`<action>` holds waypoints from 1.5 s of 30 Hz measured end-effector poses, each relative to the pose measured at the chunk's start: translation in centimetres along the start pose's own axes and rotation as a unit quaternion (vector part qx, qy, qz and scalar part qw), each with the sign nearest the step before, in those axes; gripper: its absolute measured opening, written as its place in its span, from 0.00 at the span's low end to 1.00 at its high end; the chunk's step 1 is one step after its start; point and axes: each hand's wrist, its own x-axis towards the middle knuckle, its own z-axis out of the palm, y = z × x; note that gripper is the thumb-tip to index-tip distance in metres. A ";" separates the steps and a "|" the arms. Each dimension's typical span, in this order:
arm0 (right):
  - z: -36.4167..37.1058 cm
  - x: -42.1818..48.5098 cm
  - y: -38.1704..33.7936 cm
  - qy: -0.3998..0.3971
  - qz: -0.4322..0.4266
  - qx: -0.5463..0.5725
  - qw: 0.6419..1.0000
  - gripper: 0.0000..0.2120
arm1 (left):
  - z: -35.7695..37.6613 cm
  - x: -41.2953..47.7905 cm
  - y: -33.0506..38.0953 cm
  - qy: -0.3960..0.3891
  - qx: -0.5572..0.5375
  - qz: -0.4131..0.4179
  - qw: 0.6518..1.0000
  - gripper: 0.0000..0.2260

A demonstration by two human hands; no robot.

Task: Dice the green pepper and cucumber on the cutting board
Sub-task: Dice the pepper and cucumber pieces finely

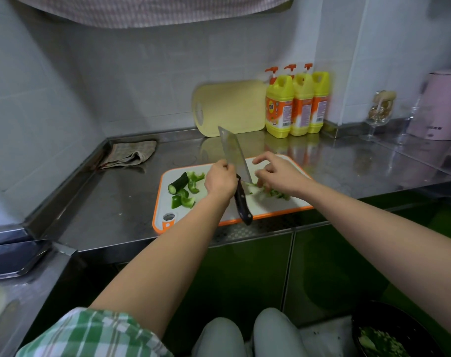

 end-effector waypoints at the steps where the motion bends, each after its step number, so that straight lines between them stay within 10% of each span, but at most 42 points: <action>1: 0.0 -0.2 -0.6 -0.041 0.000 0.012 0.999 0.15 | 0.2 0.1 0.0 -0.007 -0.034 -0.022 0.999 0.10; 7: 0.3 -0.5 -2.5 -0.168 0.034 0.025 0.985 0.27 | 0.3 0.2 0.2 -0.014 -0.099 -0.059 0.993 0.13; 13: 1.1 -0.5 -2.8 -0.046 0.086 0.101 0.990 0.03 | 0.1 -0.5 0.9 -0.051 -0.112 -0.015 0.992 0.10; 26: 0.9 -1.7 -0.4 -0.010 0.272 0.138 0.952 0.16 | -1.8 -1.9 -2.7 -0.086 0.295 0.045 0.951 0.13; 45: 0.7 -1.8 -1.5 -0.034 0.206 0.161 0.965 0.06 | -6.4 -1.9 -4.0 -0.007 0.381 0.065 0.922 0.18</action>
